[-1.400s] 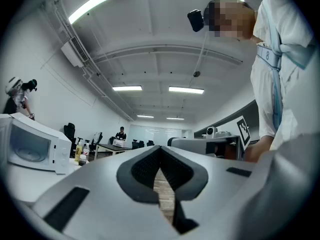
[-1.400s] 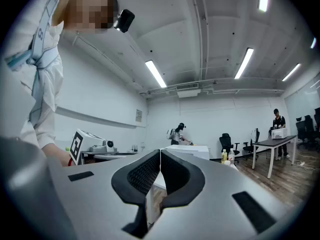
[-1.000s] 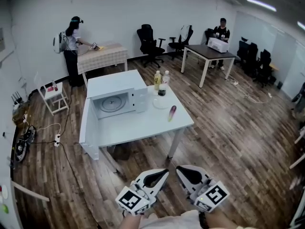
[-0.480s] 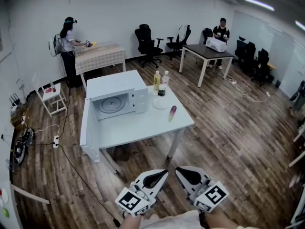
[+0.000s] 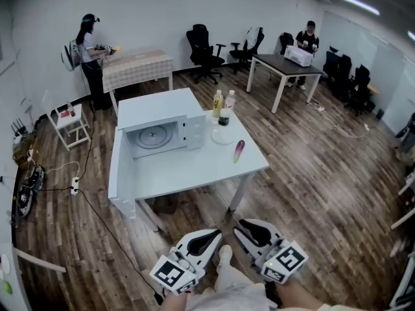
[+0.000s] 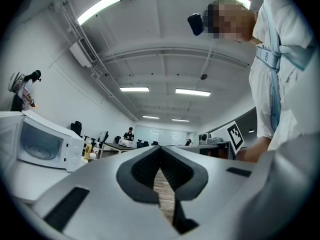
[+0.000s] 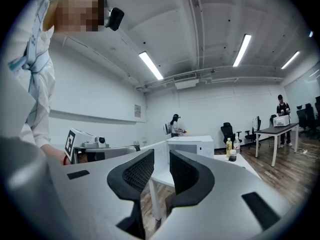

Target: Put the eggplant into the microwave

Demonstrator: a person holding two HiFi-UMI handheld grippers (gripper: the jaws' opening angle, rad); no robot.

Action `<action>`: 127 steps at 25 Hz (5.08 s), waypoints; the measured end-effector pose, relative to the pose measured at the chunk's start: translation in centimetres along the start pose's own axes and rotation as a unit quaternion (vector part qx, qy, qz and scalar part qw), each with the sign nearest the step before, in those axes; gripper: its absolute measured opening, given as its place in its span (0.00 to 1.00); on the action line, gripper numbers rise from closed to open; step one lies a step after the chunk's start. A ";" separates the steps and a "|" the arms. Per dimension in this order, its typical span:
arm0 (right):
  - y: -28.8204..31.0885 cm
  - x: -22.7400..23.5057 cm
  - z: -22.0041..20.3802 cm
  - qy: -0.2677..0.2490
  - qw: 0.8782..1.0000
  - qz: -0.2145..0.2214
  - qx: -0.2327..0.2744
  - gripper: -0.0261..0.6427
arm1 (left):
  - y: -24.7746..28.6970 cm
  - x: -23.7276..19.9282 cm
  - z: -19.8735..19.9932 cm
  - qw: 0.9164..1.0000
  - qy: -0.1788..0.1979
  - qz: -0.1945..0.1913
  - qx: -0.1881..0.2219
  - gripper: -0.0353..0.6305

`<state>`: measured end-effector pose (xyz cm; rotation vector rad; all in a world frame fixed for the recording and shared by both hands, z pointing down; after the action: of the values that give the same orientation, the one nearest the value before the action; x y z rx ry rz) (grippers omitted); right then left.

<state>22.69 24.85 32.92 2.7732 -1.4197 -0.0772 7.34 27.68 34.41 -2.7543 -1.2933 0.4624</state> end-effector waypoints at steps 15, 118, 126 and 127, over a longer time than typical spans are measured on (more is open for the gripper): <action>11.6 9.8 -1.2 0.007 0.999 0.043 0.018 0.20 | 5.0 -11.2 0.3 0.999 0.000 0.035 -0.012 0.06; 30.8 26.2 -22.4 0.193 0.937 -0.071 -0.283 0.24 | 11.8 -34.8 -3.2 0.989 -0.085 0.110 -0.056 0.06; 35.4 21.2 -20.0 0.125 0.957 0.025 -0.260 0.24 | 7.8 -35.5 -2.5 0.983 -0.082 0.157 -0.039 0.06; 35.9 20.8 -19.7 0.118 0.959 0.033 -0.257 0.24 | 7.4 -35.5 -2.6 0.983 -0.082 0.161 -0.040 0.06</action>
<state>6.84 -13.08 53.56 2.2295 -1.2199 -0.0941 -7.81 -3.93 44.10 -3.0642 -0.9077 0.6855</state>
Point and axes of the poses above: the fingertips, and each gripper's own axes: y forward along the fingers, x to its right, z out of its top, the point moved 7 cm from there along -y, backward along the fingers, and after that the axes turned 5 degrees about -y, right-handed, at the moved point
